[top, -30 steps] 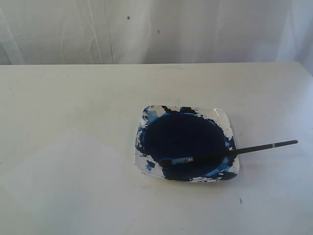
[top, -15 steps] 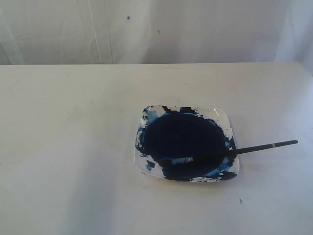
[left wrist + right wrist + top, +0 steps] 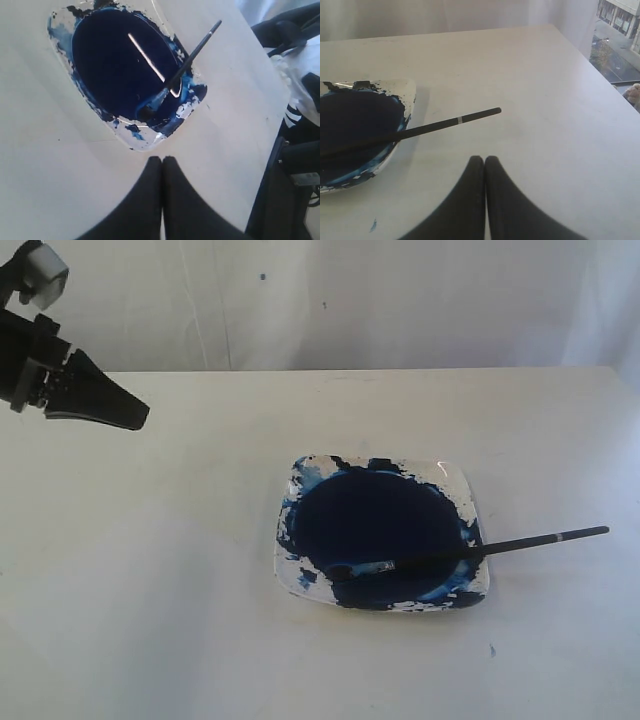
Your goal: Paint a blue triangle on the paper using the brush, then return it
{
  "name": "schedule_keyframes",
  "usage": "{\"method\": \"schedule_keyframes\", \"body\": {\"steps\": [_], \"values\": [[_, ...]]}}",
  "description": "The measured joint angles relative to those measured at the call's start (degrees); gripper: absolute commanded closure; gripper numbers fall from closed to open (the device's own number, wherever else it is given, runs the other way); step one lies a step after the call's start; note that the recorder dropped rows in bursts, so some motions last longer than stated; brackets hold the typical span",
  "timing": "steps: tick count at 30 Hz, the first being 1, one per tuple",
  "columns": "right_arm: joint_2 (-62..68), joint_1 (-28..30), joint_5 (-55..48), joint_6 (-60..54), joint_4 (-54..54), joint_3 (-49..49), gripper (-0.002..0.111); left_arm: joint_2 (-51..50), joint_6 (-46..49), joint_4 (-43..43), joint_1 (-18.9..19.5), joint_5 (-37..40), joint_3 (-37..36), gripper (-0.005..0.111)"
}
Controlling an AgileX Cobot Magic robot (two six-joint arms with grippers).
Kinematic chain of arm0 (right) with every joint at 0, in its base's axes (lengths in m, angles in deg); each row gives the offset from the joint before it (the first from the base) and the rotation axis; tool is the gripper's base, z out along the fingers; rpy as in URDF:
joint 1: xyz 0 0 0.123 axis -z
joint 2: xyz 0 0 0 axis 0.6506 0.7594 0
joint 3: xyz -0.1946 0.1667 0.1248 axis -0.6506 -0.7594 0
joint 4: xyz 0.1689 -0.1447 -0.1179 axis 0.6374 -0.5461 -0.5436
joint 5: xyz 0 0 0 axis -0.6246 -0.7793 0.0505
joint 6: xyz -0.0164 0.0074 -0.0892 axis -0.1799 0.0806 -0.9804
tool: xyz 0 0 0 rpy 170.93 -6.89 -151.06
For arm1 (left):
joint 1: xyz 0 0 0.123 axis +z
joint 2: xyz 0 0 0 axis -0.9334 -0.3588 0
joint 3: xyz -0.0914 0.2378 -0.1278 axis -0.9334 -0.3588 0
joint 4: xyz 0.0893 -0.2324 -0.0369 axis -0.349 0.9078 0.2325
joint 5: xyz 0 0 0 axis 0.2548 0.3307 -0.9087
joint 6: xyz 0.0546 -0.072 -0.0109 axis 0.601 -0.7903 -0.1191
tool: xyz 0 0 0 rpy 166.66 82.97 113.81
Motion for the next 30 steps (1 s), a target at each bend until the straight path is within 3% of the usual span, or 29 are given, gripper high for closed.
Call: {"method": "schedule_keyframes", "body": {"steps": [10,14,23,30], "values": [[0.0,0.0,0.0,0.0,0.0,0.0,0.108,-1.4,5.9,2.1,0.0,-0.3,0.1,0.107],[0.0,0.0,0.0,0.0,0.0,0.0,0.108,-2.7,4.5,0.9,0.4,-4.8,-0.5,0.107],[0.0,0.0,0.0,0.0,0.0,0.0,0.108,-16.0,0.1,0.1,2.4,-6.1,-2.7,0.107],[0.0,0.0,0.0,0.0,0.0,0.0,0.108,-19.2,0.1,0.6,2.4,-16.0,-2.7,0.107]]}}
